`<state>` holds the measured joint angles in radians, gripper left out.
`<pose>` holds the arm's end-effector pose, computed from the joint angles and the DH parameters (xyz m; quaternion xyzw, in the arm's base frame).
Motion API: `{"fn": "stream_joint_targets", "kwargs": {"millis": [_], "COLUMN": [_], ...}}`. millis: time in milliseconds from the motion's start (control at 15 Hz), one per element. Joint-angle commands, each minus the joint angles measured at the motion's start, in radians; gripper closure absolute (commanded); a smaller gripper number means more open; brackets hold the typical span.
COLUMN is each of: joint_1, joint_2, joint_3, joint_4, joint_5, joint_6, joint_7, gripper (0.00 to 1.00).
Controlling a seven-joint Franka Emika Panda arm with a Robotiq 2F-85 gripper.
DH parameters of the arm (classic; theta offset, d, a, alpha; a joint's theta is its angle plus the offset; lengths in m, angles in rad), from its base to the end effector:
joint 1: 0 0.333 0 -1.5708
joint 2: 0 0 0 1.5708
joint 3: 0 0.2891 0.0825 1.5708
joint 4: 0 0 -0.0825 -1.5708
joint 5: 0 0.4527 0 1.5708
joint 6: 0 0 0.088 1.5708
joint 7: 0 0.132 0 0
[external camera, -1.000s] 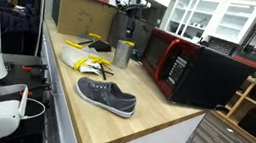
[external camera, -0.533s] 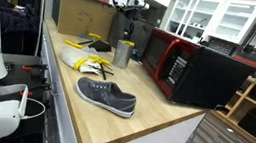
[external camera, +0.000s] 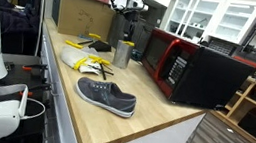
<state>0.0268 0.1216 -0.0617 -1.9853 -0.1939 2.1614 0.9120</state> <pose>0.6431 -0.0339 0.3239 0.9089 -0.4072 0.0608 0.0660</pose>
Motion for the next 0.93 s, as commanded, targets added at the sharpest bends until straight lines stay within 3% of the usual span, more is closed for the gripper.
{"fn": "stream_joint_targets", "kwargs": {"millis": [0, 400, 467, 600, 867], "joint_1": [0.005, 0.016, 0.016, 0.016, 0.019], "joint_2": [0.006, 0.041, 0.045, 0.05, 0.053], "joint_3": [0.007, 0.001, -0.001, -0.002, 0.001], "joint_4": [-0.001, 0.022, 0.028, 0.036, 0.041], "joint_5": [-0.014, -0.043, -0.054, -0.067, -0.064], "joint_6": [0.017, 0.03, 0.035, 0.042, 0.04], "joint_7": [0.037, 0.075, 0.086, 0.104, 0.112], "gripper": [0.0, 0.0, 0.25, 0.32, 0.65]}}
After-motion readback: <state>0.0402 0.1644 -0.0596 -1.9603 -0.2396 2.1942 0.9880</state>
